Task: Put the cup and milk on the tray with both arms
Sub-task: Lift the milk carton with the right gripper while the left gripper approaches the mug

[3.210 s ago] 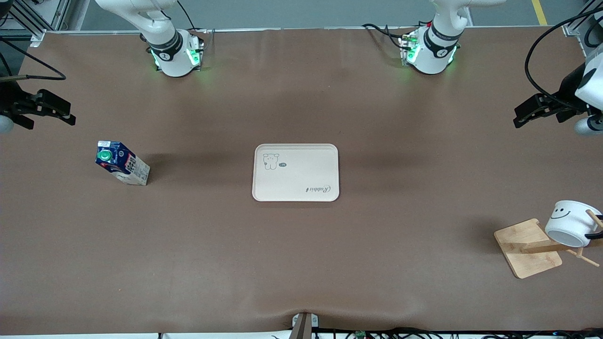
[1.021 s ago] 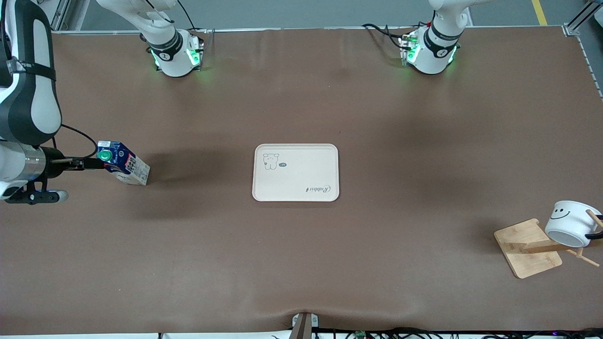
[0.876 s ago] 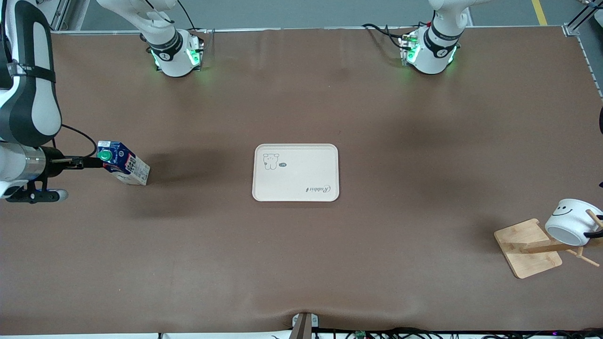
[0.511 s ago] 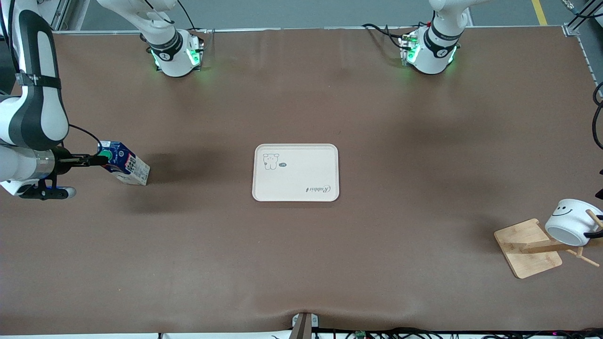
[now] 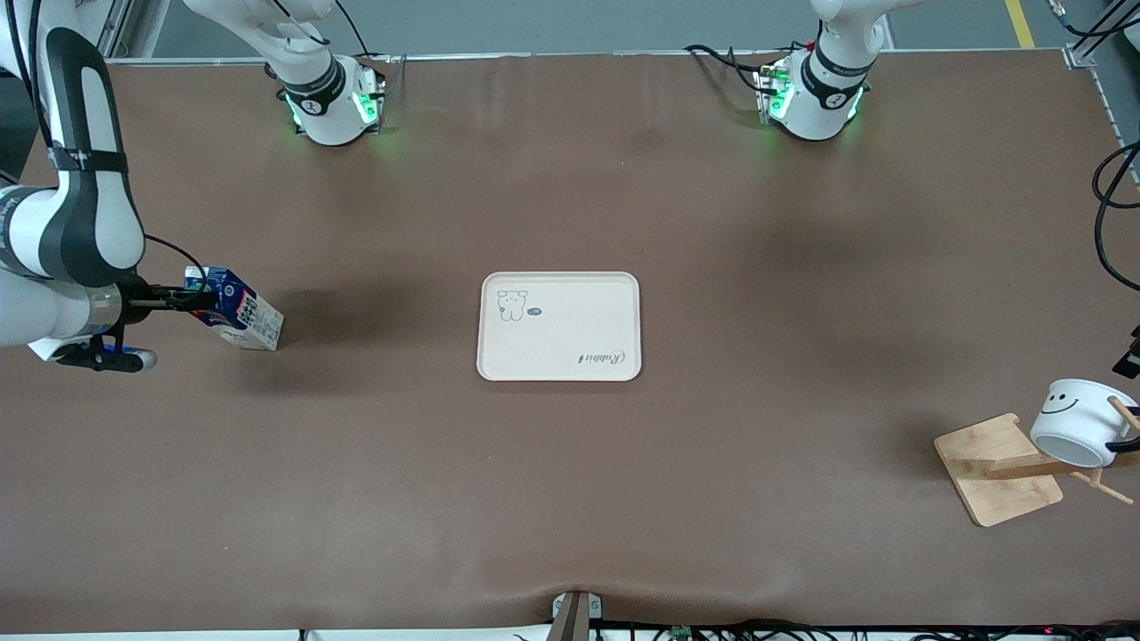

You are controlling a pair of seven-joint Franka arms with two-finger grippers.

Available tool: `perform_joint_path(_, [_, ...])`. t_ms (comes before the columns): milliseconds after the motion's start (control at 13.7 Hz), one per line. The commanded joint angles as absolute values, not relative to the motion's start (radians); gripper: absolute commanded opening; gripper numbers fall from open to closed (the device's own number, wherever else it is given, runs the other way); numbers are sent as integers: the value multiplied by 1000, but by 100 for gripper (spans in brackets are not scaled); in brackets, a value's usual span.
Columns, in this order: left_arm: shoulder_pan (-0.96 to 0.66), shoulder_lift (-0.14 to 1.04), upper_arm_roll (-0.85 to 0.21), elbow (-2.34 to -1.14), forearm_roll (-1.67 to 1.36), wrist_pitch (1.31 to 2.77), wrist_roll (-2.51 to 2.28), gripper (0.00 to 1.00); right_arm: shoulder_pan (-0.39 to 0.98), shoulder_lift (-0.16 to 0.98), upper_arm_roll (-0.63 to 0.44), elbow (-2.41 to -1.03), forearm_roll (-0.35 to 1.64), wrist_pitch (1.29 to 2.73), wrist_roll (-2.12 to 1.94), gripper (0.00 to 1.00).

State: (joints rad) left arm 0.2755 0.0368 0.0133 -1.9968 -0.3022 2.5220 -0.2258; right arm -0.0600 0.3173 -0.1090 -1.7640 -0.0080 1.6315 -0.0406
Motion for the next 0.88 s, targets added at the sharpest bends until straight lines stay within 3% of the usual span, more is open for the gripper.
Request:
perform_joint_path(0, [270,-17,5,-2072,-347,2581,-129,100,-64,281,-97,-1824,-12,1641,-15,100])
perform_joint_path(292, [272,-17,-5,-2157,-348,2724,86,100,-57,282,-94,-1838,-6,1644,-3,100])
perform_joint_path(803, [281,-9,-5,-2177,-528,2758,375,100,-41,279,-95,-1913,-6,1739,0,100])
